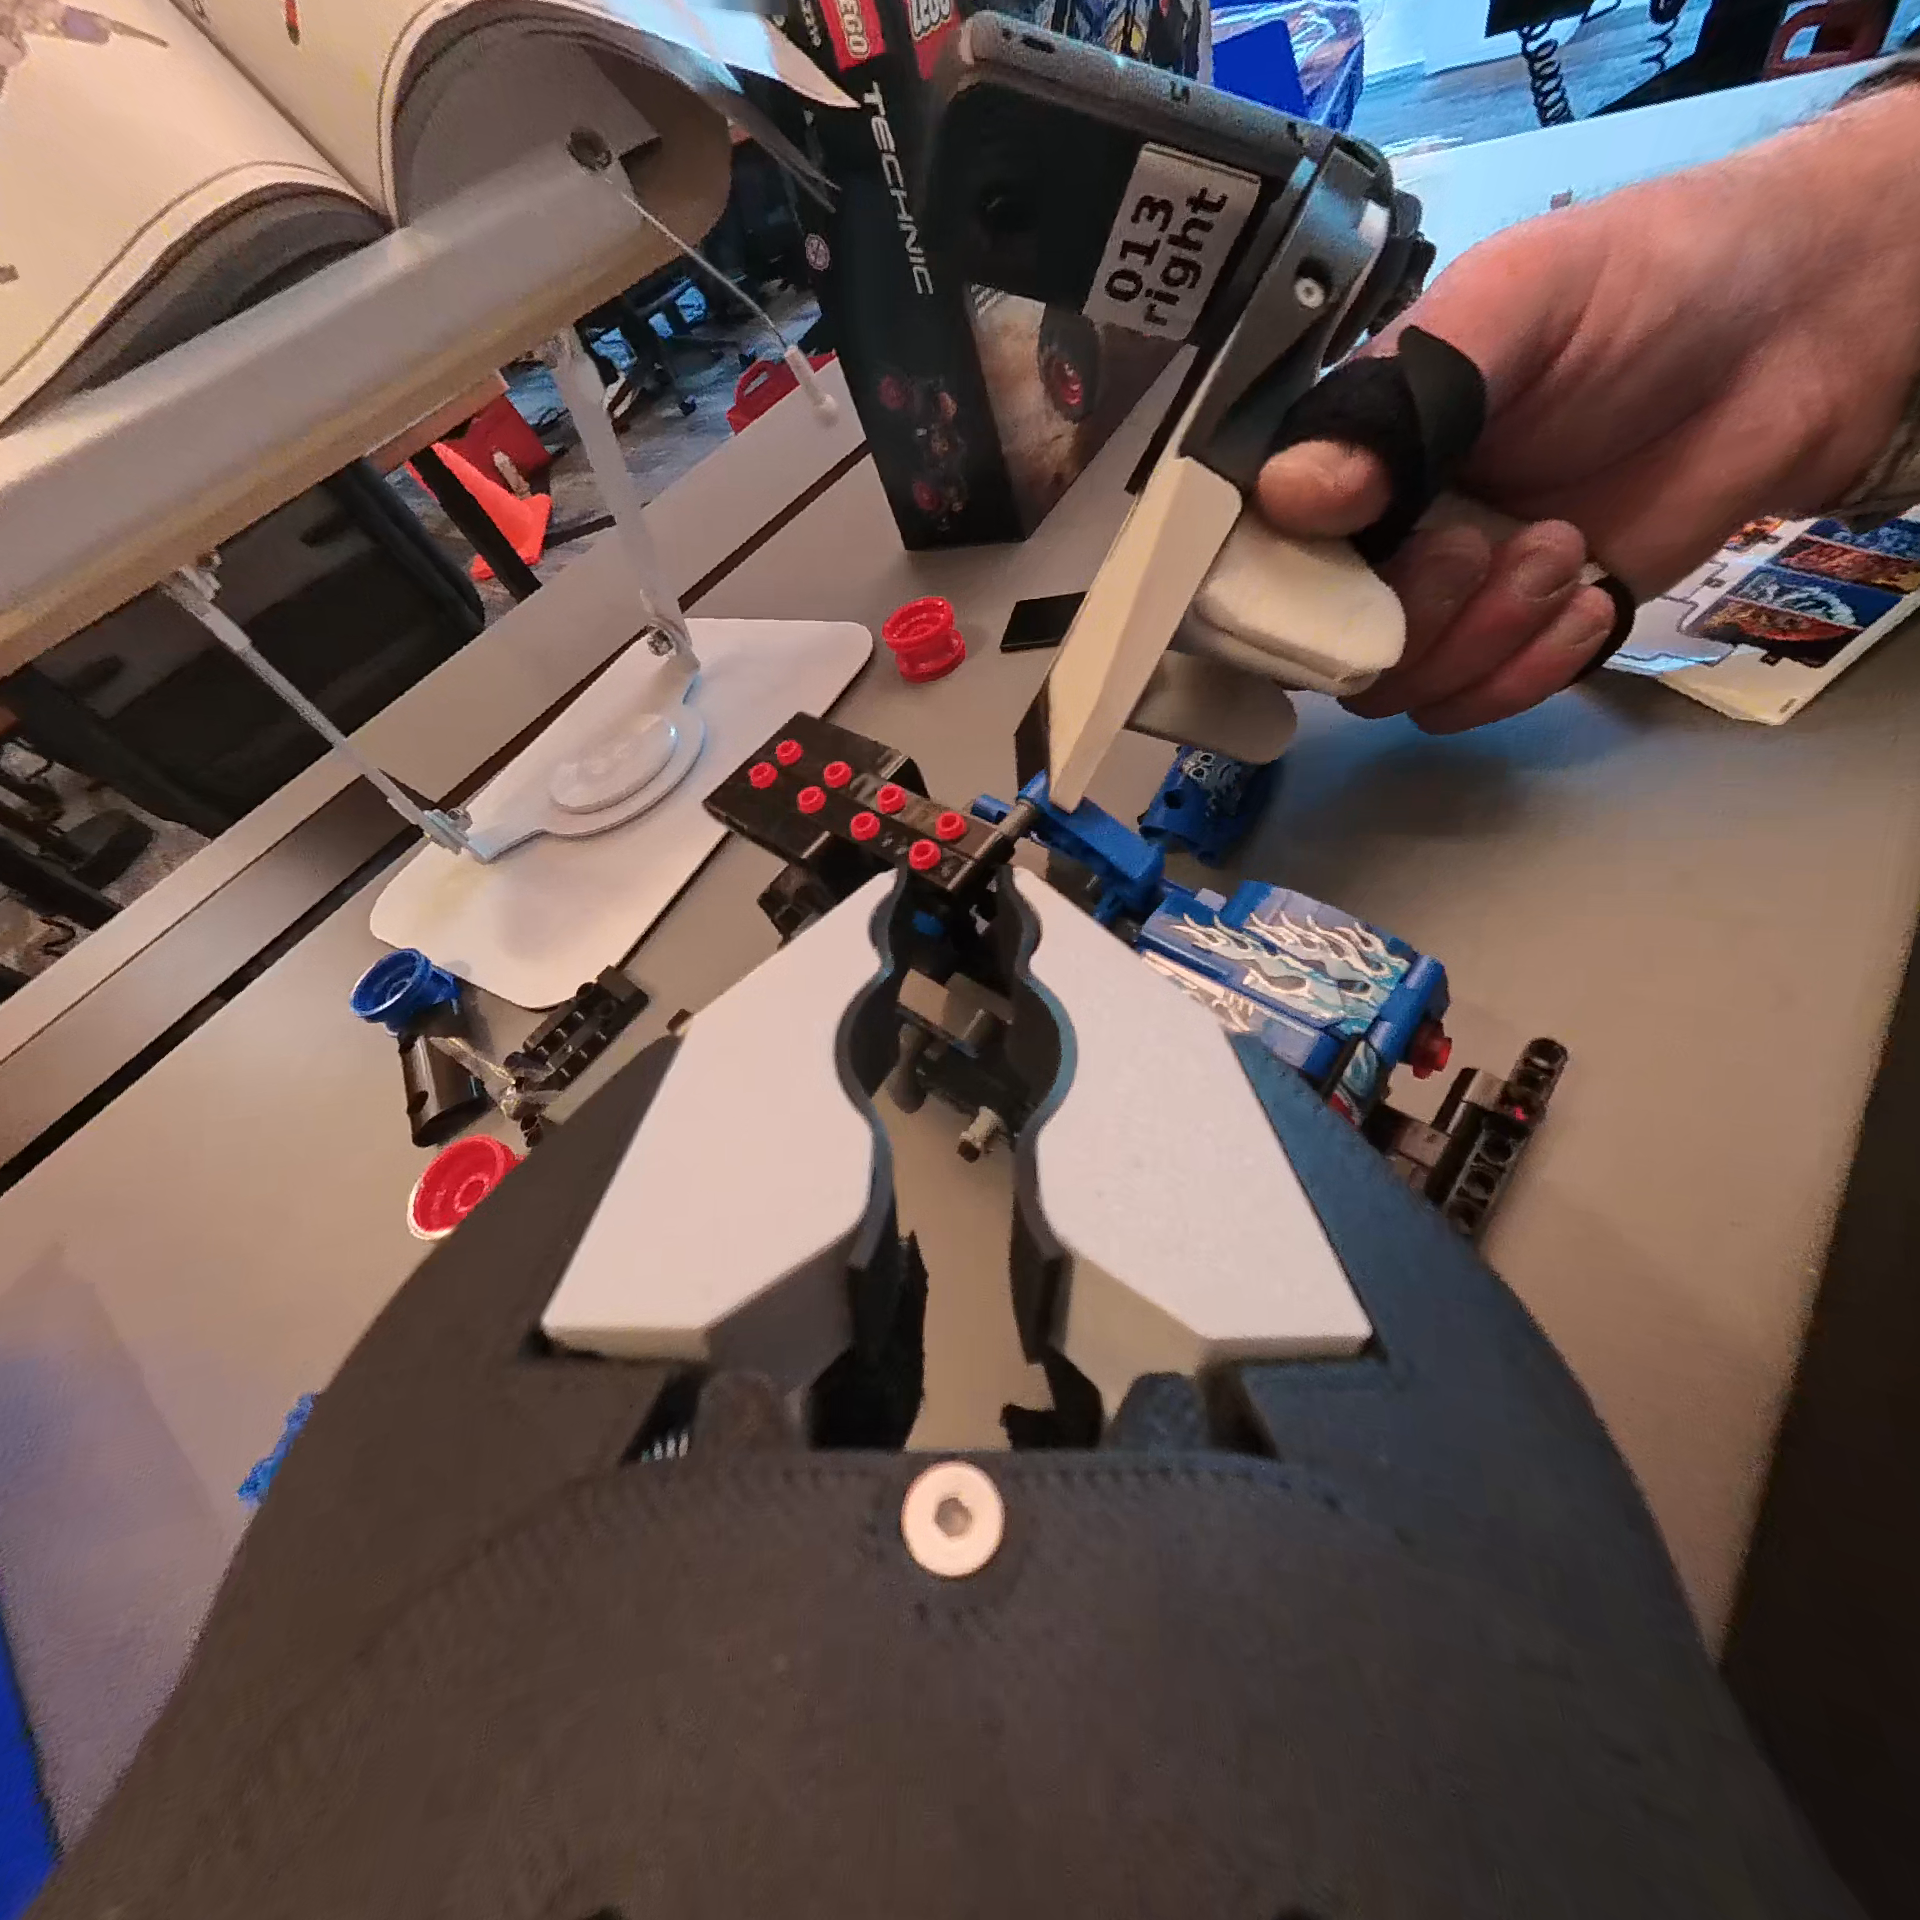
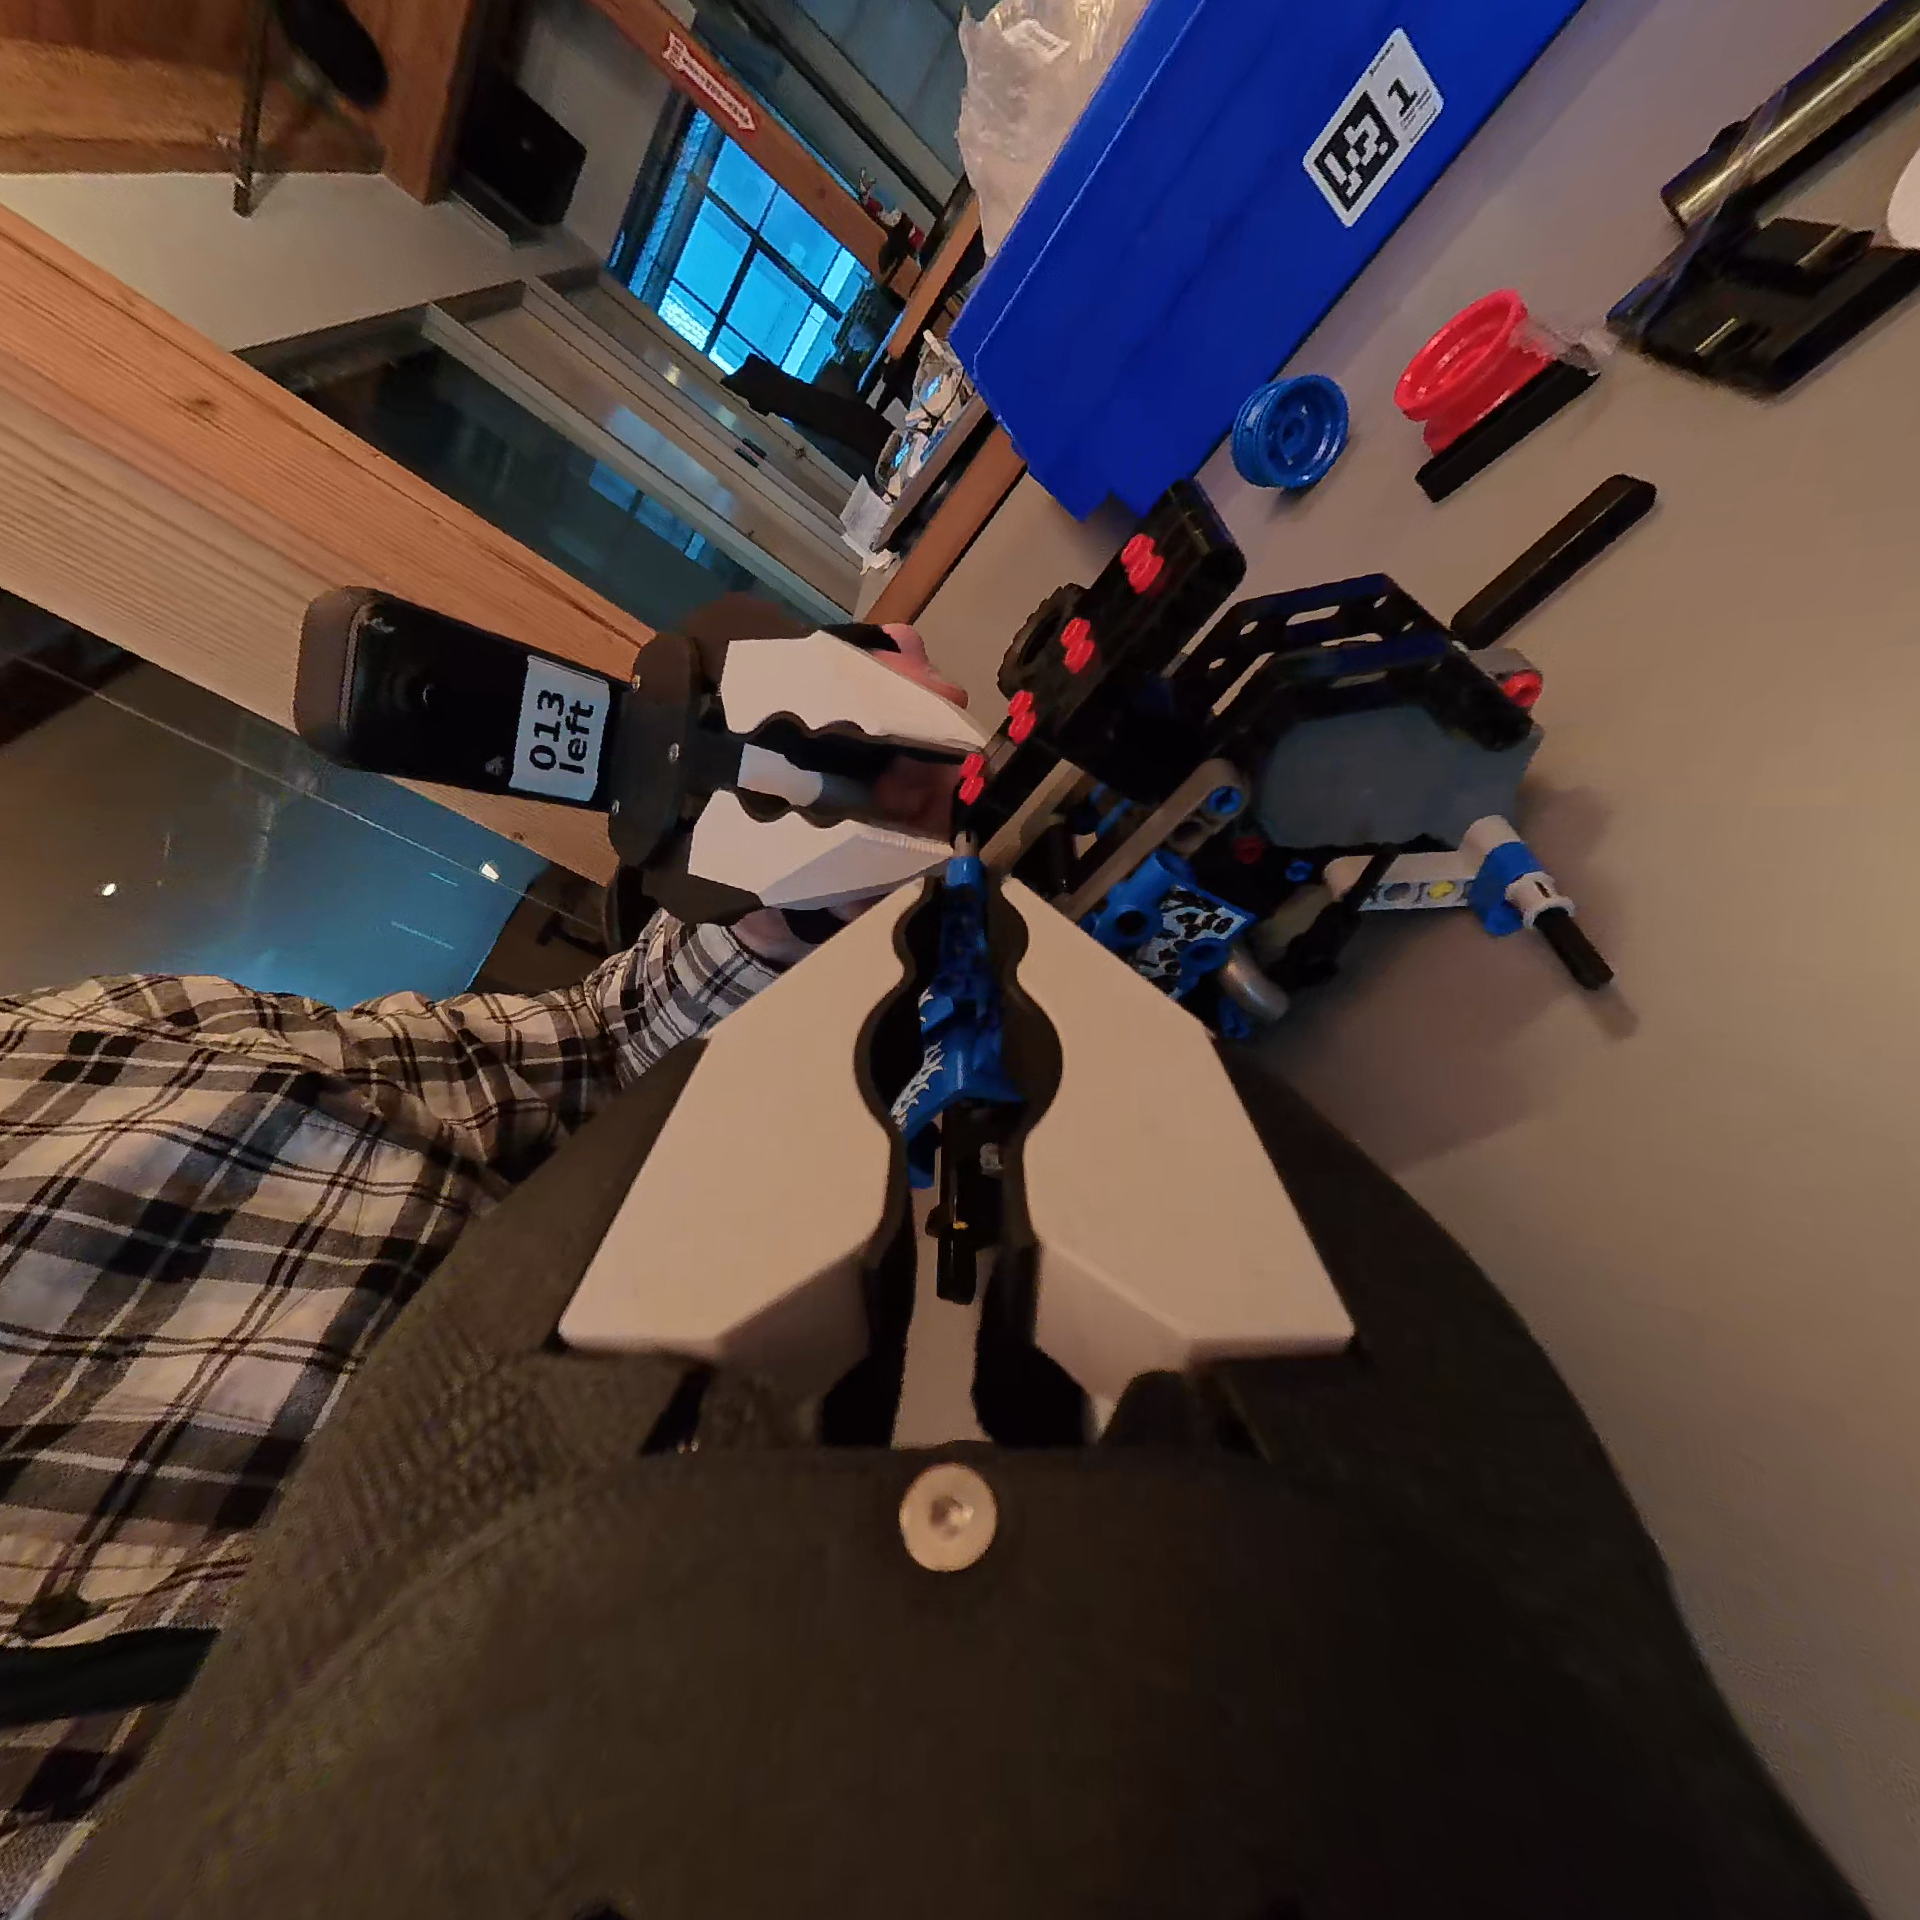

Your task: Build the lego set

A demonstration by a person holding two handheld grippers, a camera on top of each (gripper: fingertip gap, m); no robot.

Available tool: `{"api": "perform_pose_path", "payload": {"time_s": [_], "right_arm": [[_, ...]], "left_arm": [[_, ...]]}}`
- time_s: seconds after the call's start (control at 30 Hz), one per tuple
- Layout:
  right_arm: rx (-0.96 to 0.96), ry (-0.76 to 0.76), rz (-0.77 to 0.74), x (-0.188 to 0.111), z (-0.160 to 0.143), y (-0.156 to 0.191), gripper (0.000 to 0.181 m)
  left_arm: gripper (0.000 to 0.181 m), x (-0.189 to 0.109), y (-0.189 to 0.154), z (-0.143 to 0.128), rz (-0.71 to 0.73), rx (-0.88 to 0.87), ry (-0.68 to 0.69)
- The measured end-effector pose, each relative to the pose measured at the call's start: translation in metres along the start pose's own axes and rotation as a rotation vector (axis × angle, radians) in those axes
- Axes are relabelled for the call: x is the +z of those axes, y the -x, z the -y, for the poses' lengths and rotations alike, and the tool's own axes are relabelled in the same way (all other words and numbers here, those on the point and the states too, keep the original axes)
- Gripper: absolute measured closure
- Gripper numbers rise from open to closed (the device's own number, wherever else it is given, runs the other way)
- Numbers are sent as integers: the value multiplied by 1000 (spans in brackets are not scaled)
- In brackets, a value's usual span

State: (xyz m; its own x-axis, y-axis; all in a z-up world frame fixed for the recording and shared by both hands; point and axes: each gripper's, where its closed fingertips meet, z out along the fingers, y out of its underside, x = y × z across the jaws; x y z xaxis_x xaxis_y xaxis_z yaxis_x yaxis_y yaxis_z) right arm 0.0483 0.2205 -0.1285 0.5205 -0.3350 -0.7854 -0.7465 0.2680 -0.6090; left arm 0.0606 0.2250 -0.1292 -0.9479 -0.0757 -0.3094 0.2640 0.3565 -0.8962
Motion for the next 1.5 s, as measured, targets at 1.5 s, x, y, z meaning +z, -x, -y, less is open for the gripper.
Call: {"api": "perform_pose_path", "payload": {"time_s": [1.5], "right_arm": [[172, -16, 93, 0, -4, 3, 176]], "left_arm": [[172, 2, -6, 1, 84, 33, 12]]}}
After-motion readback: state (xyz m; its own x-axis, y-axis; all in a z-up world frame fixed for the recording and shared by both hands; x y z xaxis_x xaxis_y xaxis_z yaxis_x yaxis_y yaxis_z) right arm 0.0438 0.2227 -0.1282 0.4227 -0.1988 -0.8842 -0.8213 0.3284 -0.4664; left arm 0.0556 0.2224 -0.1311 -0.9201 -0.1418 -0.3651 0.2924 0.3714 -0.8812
